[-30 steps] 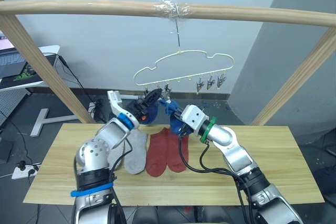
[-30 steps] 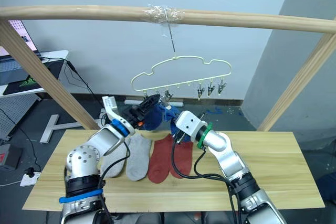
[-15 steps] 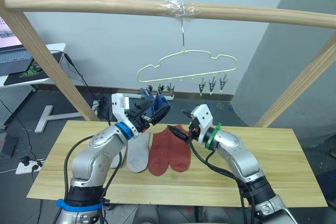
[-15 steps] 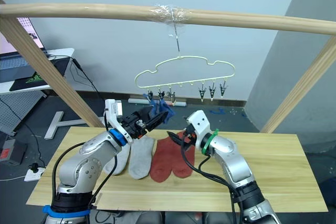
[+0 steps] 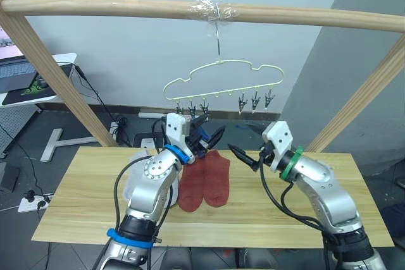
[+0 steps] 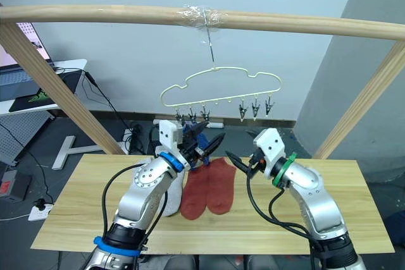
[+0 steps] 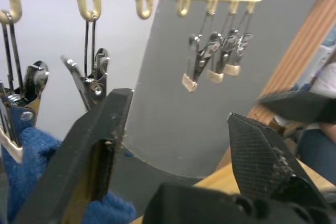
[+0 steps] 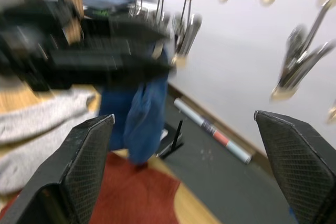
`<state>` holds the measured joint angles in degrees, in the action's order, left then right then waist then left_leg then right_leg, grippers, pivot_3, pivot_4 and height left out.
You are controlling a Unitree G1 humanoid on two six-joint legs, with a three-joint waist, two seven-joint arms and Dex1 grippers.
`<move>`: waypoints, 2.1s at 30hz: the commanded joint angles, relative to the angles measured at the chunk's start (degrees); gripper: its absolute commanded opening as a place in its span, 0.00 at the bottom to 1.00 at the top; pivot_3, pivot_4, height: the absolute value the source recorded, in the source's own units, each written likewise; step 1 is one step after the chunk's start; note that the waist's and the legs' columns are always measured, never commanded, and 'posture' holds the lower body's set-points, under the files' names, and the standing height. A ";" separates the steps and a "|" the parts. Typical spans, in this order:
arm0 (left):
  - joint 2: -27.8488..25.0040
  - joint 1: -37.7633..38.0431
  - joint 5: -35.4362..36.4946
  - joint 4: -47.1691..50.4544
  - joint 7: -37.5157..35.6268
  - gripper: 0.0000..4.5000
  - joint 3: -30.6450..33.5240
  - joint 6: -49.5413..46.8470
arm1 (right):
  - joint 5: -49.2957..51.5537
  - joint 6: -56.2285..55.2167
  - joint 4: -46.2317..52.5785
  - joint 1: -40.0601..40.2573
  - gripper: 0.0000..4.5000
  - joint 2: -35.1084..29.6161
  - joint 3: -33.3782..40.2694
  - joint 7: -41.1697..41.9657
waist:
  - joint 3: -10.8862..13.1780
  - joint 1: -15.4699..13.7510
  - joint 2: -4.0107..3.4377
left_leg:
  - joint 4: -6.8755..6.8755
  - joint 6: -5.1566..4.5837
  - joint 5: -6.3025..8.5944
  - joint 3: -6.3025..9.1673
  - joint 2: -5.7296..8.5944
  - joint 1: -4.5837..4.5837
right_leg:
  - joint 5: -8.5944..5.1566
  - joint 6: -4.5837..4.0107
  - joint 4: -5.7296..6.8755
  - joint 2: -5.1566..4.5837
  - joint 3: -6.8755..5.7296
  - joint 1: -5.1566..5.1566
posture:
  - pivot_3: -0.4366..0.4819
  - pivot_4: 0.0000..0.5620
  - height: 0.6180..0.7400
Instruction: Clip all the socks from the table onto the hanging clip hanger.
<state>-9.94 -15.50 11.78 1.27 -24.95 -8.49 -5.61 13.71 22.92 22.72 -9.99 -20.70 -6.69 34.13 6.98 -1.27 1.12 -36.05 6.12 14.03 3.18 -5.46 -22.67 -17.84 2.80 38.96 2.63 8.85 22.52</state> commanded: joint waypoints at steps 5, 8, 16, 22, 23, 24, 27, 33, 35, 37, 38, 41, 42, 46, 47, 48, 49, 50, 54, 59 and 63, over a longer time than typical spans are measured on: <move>2.50 -1.12 -2.77 -2.51 4.81 0.76 2.48 3.61 | 8.98 6.37 9.06 -2.98 1.00 -3.13 4.36 1.69 | 0.00 0.07 0.00 | -0.01 0.00 0.00 0.02 -0.01 0.02 | 0.00 -0.01 0.02 0.00 0.00 -0.01 | 0.54 0.17 1.00; 2.84 -1.44 -3.08 -3.35 4.89 0.76 2.81 4.24 | 10.07 7.79 9.13 -4.83 1.00 -2.99 4.67 0.67 | 0.00 0.09 0.00 | -0.04 -0.01 -0.01 0.02 0.00 0.04 | 0.01 0.01 0.04 0.00 -0.02 -0.04 | 0.54 0.17 1.00; 3.63 -2.46 -3.21 -5.17 4.56 0.43 3.30 4.67 | 11.61 9.17 9.31 -6.32 1.00 -3.79 5.24 0.03 | 0.00 0.03 0.00 | -0.03 -0.01 -0.01 0.02 0.00 0.05 | 0.01 0.01 0.02 0.00 -0.02 -0.08 | 0.54 0.17 1.00; 4.79 -4.31 -3.94 -7.53 5.83 0.43 3.67 5.08 | 14.01 11.41 10.23 -8.15 1.00 -5.04 5.73 0.89 | 0.00 0.05 0.01 | -0.05 -0.01 -0.01 0.03 0.00 0.09 | 0.02 0.01 0.04 0.00 -0.04 -0.12 | 0.53 0.17 1.00; 4.87 -4.56 -4.06 -7.79 6.02 0.43 3.70 5.17 | 14.52 11.80 10.44 -8.34 1.00 -5.32 5.73 1.06 | 0.00 0.05 0.01 | -0.05 -0.01 -0.01 0.03 0.00 0.10 | 0.02 0.01 0.04 0.00 -0.04 -0.15 | 0.53 0.17 1.00; 4.94 -4.72 -4.16 -7.98 6.12 0.43 3.73 5.26 | 14.87 12.09 10.59 -8.46 1.00 -5.52 5.74 1.14 | 0.00 0.05 0.00 | -0.05 -0.01 -0.01 0.03 0.00 0.10 | 0.02 0.01 0.03 0.00 -0.03 -0.15 | 0.53 0.17 1.00; 5.20 -5.20 -4.50 -8.34 6.48 0.43 3.79 5.47 | 17.29 13.94 11.54 -9.13 1.00 -6.09 6.18 1.36 | 0.00 0.03 0.01 | -0.04 -0.01 -0.01 0.04 0.00 0.10 | 0.02 0.01 0.02 0.00 -0.04 -0.15 | 0.53 0.17 1.00; 6.23 -5.11 -3.72 -8.36 8.88 0.43 5.60 3.99 | 17.40 14.23 11.49 -9.99 1.00 -7.36 5.71 1.11 | -0.01 0.03 0.01 | -0.05 -0.01 -0.01 0.05 0.00 0.10 | 0.02 0.01 0.03 0.00 -0.05 -0.16 | 0.52 0.17 1.00; 6.02 -5.23 -4.14 -8.48 8.61 0.43 5.50 4.52 | 17.54 14.26 11.50 -10.02 1.00 -7.37 5.66 1.05 | -0.01 0.04 0.01 | -0.05 -0.01 -0.01 0.05 0.00 0.11 | 0.02 0.01 0.04 0.00 -0.05 -0.16 | 0.52 0.17 1.00; 5.89 -4.78 -4.06 -8.08 8.30 0.43 5.48 4.40 | 17.59 14.20 11.45 -10.16 1.00 -7.28 5.62 0.97 | -0.01 0.04 0.01 | -0.05 -0.01 -0.01 0.05 0.00 0.11 | 0.02 0.01 0.04 0.00 -0.05 -0.16 | 0.52 0.16 1.00; 5.85 -4.61 -4.07 -7.99 8.17 0.43 5.43 4.35 | 17.57 14.14 11.36 -10.23 1.00 -7.24 5.61 0.97 | -0.01 0.04 0.01 | -0.05 -0.01 -0.01 0.05 0.00 0.11 | 0.02 0.01 0.04 0.00 -0.05 -0.16 | 0.52 0.16 1.00; 5.98 -4.58 -4.03 -8.12 7.99 0.43 5.46 4.39 | 17.68 14.19 11.22 -10.40 1.00 -6.95 5.78 0.65 | -0.01 0.04 0.01 | -0.05 -0.01 -0.01 0.05 0.00 0.11 | 0.02 0.01 0.04 0.00 -0.05 -0.16 | 0.52 0.16 1.00; 6.10 -4.81 -4.00 -8.34 7.91 0.43 5.42 4.45 | 17.75 14.26 11.25 -10.48 1.00 -6.87 5.84 0.52 | -0.01 0.04 0.01 | -0.05 -0.01 -0.01 0.05 0.00 0.11 | 0.02 0.01 0.04 0.00 -0.05 -0.16 | 0.52 0.16 1.00; 6.89 -6.76 -4.21 -10.43 8.10 0.43 5.28 5.00 | 17.93 14.46 11.24 -10.79 1.00 -6.62 6.02 0.25 | -0.01 0.04 0.01 | -0.06 -0.01 -0.01 0.05 0.00 0.12 | 0.02 0.01 0.05 0.00 -0.05 -0.16 | 0.52 0.16 1.00; 7.27 -7.96 -4.39 -11.74 8.54 0.43 5.46 5.50 | 17.98 14.48 11.15 -10.89 1.00 -6.51 6.07 0.16 | -0.01 0.04 0.01 | -0.06 -0.01 -0.01 0.05 0.00 0.11 | 0.02 0.01 0.05 0.00 -0.06 -0.17 | 0.52 0.16 1.00; 7.54 -8.92 -4.53 -12.68 8.84 0.43 5.61 6.02 | 17.99 14.52 11.14 -10.94 1.00 -6.52 6.08 0.17 | -0.01 0.04 0.01 | -0.07 -0.01 -0.01 0.06 0.00 0.12 | 0.02 0.00 0.06 0.00 -0.07 -0.17 | 0.52 0.16 1.00; 7.67 -9.46 -4.60 -13.25 8.99 0.43 5.72 6.41 | 17.99 14.54 11.15 -10.95 1.00 -6.54 6.08 0.19 | -0.01 0.02 0.01 | -0.08 -0.01 -0.01 0.06 0.00 0.11 | 0.02 0.01 0.06 0.00 -0.07 -0.18 | 0.52 0.16 1.00; 7.76 -9.82 -4.66 -13.68 9.05 0.43 5.80 6.74 | 17.98 14.56 11.16 -10.96 1.00 -6.55 6.07 0.22 | -0.01 0.03 0.01 | -0.10 -0.01 -0.01 0.06 0.01 0.10 | 0.03 0.01 0.06 0.00 -0.07 -0.18 | 0.52 0.16 1.00; 7.82 -10.26 -5.00 -14.11 8.87 0.43 5.39 7.53 | 17.92 14.64 11.35 -10.87 1.00 -6.49 6.15 0.04 | -0.02 0.04 0.02 | -0.08 -0.01 -0.01 0.06 0.01 0.12 | 0.03 0.01 0.04 0.00 -0.06 -0.19 | 0.52 0.15 1.00; 7.77 -9.47 -5.33 -12.68 8.92 0.43 5.13 7.71 | 17.91 14.72 11.59 -10.70 1.00 -6.56 6.08 -0.17 | -0.02 0.06 0.02 | -0.08 -0.01 -0.01 0.08 0.01 0.11 | 0.03 0.01 0.06 0.00 -0.08 -0.18 | 0.51 0.15 1.00; 7.26 -9.22 -7.02 -12.43 9.67 0.43 4.86 8.91 | 17.75 14.54 11.44 -10.72 1.00 -6.57 5.89 -0.15 | -0.02 0.09 0.02 | -0.09 -0.01 -0.01 0.08 0.01 0.12 | 0.03 0.01 0.09 0.00 -0.08 -0.19 | 0.51 0.15 1.00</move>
<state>-2.59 -24.27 5.68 -13.68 -15.60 -3.18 1.33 30.51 38.06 32.43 -19.96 -27.11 -1.77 34.08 6.97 -1.18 1.14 -36.15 6.12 14.02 3.26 -5.45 -22.55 -17.81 2.81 39.05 2.63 8.77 22.33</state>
